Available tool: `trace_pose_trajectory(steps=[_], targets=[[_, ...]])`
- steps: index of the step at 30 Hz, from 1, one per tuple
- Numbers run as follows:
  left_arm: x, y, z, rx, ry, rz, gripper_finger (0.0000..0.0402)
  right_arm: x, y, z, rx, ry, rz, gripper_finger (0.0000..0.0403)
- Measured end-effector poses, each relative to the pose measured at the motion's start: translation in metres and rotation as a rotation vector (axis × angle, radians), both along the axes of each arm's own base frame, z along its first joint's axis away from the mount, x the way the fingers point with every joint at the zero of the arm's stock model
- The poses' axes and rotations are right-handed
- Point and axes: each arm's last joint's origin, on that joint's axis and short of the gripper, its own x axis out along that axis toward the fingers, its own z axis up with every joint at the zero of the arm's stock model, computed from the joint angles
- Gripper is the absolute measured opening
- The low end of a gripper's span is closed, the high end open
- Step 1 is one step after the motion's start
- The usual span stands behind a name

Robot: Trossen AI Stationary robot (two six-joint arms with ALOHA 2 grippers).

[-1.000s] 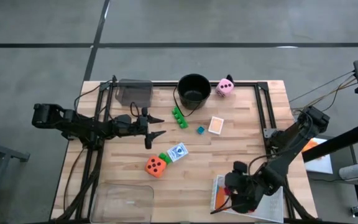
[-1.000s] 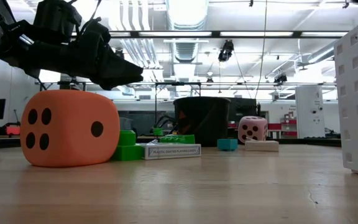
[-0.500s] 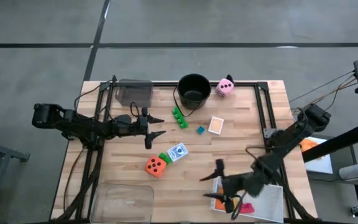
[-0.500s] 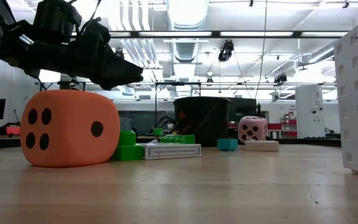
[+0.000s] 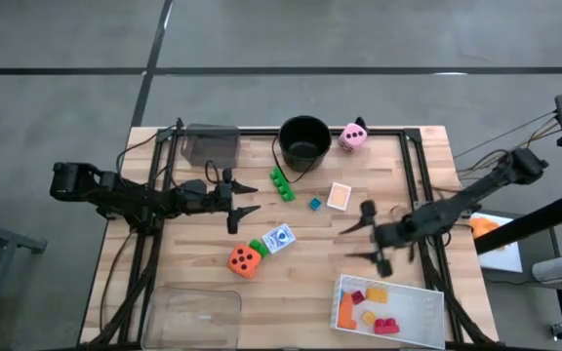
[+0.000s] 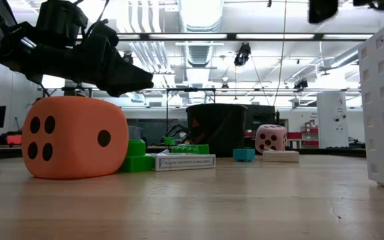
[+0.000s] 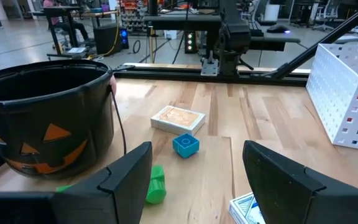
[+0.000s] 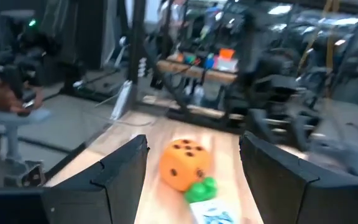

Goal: Pick & Place Toys
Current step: Put the top green game piece into the white bin

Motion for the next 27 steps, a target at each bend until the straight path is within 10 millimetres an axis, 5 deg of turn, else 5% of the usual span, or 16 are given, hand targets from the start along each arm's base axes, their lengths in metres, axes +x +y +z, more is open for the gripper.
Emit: trace_pose_trajectory(steps=[11,20,27], targets=[[0.031,0.006,0.012,-0.022,0.275,0.11,0.0253,-0.06,-0.044,-0.047,0.061,-0.14,-0.147,0.0252],[0.068,0.016,0.043,0.119,0.424,0.089,0.0253,-0.069,-0.055,-0.058,0.039,-0.151,-0.228,0.0252],[0.087,0.039,0.044,0.188,0.647,0.04,0.0253,-0.066,-0.056,-0.062,0.011,-0.108,-0.242,0.0252]])
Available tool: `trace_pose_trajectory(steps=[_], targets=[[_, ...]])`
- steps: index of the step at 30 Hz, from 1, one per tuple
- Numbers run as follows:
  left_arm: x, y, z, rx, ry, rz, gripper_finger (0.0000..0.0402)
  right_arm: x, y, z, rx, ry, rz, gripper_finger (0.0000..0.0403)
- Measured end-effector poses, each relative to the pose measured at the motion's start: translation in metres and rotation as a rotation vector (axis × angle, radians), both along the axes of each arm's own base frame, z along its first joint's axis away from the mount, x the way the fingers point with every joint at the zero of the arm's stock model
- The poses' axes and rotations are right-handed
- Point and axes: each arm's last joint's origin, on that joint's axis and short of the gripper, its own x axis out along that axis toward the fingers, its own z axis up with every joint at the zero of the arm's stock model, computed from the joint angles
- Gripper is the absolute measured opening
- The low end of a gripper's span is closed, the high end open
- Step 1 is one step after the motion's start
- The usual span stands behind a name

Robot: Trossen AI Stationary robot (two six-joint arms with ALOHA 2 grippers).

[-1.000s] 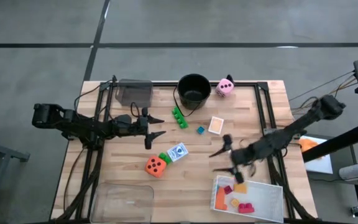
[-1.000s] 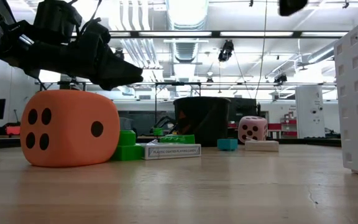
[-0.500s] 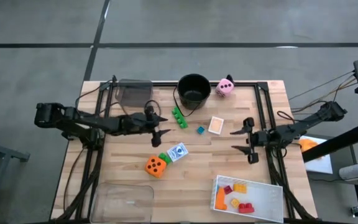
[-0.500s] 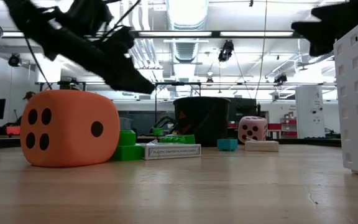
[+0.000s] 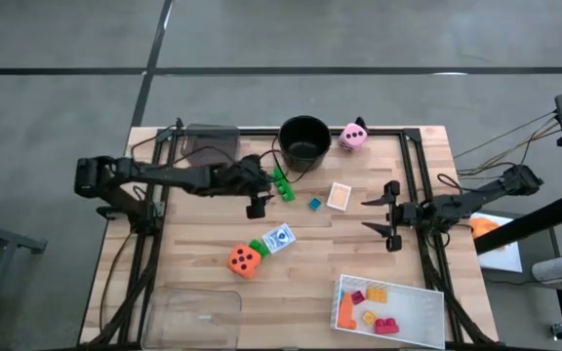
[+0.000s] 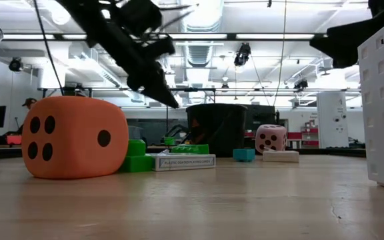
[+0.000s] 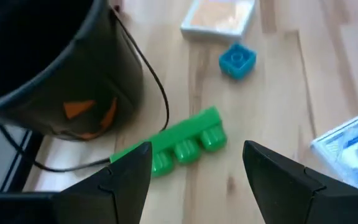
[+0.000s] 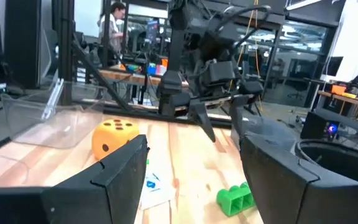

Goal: Pick & Place Toys
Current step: Put the top green game piece into the white bin

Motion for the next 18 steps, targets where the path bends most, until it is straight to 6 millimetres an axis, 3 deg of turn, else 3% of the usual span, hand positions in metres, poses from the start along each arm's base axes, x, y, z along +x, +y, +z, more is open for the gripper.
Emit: trace_pose_trajectory(steps=[7,18], targets=[[0.028,0.013,-0.01,0.073,0.23,-0.178,0.0253,0.003,0.0,-0.004,0.017,0.034,-0.008,0.0252],[0.06,0.024,-0.028,0.188,0.404,-0.379,0.0253,0.006,0.001,-0.007,0.036,0.063,-0.007,0.0252]])
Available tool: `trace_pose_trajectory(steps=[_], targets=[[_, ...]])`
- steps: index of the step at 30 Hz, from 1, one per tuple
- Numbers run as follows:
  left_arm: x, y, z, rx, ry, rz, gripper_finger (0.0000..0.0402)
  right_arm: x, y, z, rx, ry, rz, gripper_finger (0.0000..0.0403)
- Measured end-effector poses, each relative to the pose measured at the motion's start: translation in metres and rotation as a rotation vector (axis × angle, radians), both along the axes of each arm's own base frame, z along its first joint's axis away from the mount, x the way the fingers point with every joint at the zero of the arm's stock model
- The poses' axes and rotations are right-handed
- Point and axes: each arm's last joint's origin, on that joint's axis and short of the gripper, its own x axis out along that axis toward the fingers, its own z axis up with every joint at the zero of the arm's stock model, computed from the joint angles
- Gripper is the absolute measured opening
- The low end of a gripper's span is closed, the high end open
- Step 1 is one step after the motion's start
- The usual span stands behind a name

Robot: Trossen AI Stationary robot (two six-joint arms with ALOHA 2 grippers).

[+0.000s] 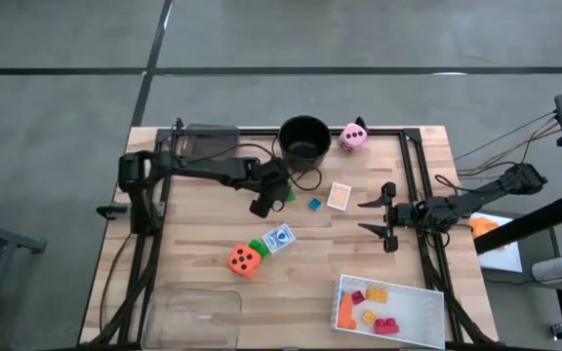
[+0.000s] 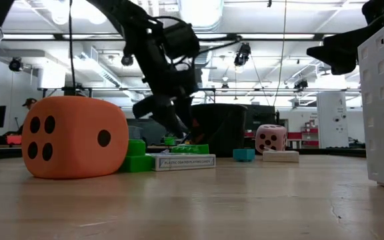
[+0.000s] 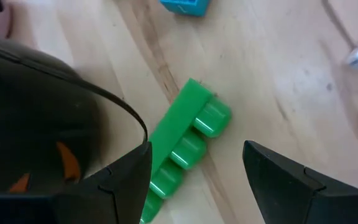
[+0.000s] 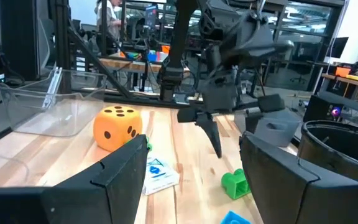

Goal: Pick & Place Toys
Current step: Put the top green game piece into the white bin

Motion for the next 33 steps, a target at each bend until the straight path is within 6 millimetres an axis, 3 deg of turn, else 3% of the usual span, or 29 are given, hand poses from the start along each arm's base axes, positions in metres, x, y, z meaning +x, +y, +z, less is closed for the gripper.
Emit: trace_pose_trajectory(steps=[8,20,27,33], targets=[[0.012,0.013,-0.016,0.017,0.058,-0.03,0.0253,0.001,0.0,-0.001,0.005,0.004,-0.001,0.0252],[0.021,0.034,-0.024,-0.005,0.1,-0.01,0.0253,0.003,0.0,-0.002,0.002,0.014,-0.009,0.0252],[0.024,0.038,-0.043,-0.048,0.173,-0.002,0.0253,0.003,0.0,-0.001,0.005,0.007,-0.012,0.0252],[0.024,0.035,-0.045,-0.064,0.182,0.025,0.0252,0.004,0.0,-0.001,0.004,0.009,-0.013,0.0252]])
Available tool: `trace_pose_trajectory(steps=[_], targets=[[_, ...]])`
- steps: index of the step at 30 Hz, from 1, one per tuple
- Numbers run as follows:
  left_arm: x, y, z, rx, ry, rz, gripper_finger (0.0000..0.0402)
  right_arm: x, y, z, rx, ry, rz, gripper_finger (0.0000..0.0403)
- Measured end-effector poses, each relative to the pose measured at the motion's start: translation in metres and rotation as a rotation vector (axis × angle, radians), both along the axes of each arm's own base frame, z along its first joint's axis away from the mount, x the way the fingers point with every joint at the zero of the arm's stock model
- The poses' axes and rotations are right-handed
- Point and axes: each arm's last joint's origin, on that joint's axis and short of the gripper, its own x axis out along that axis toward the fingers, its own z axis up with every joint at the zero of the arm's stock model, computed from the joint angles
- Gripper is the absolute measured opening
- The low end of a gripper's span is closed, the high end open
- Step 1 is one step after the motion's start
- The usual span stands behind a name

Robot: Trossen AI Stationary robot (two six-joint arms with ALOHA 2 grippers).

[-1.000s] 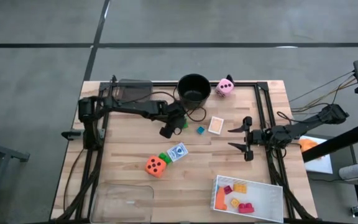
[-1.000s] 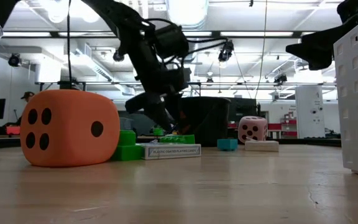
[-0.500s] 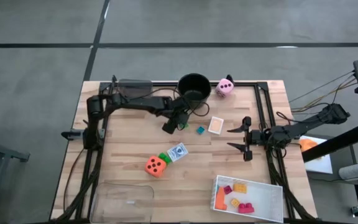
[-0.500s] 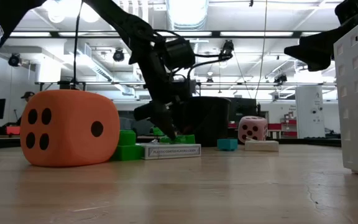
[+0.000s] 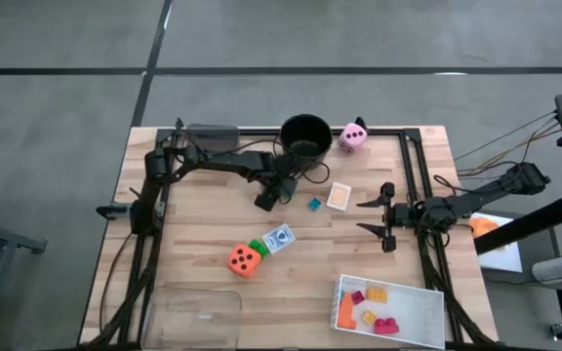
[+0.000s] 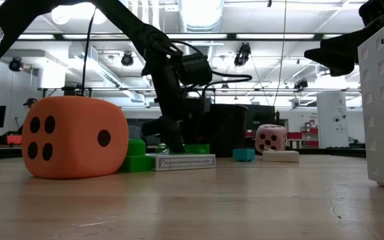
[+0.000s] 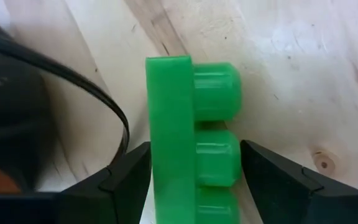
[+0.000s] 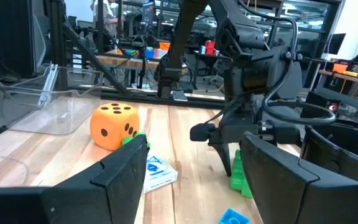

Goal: Pick & Place Toys
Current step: Put the top green game piece into the white bin

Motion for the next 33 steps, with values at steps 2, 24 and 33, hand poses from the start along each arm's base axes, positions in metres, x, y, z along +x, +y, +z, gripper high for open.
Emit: trace_pose_trajectory(steps=[2,24,33], targets=[[-0.001,0.0,0.0,-0.009,0.0,0.028,0.0247,0.0,0.0,0.0,0.0,0.0,0.0,0.0252],[-0.003,-0.022,0.047,-0.153,-0.188,0.155,0.0166,0.0,0.0,0.0,0.004,0.0,0.0,0.0252],[-0.004,-0.041,0.088,-0.394,-0.705,0.023,0.0166,0.0,0.0,0.007,0.032,-0.069,0.0,0.0252]])
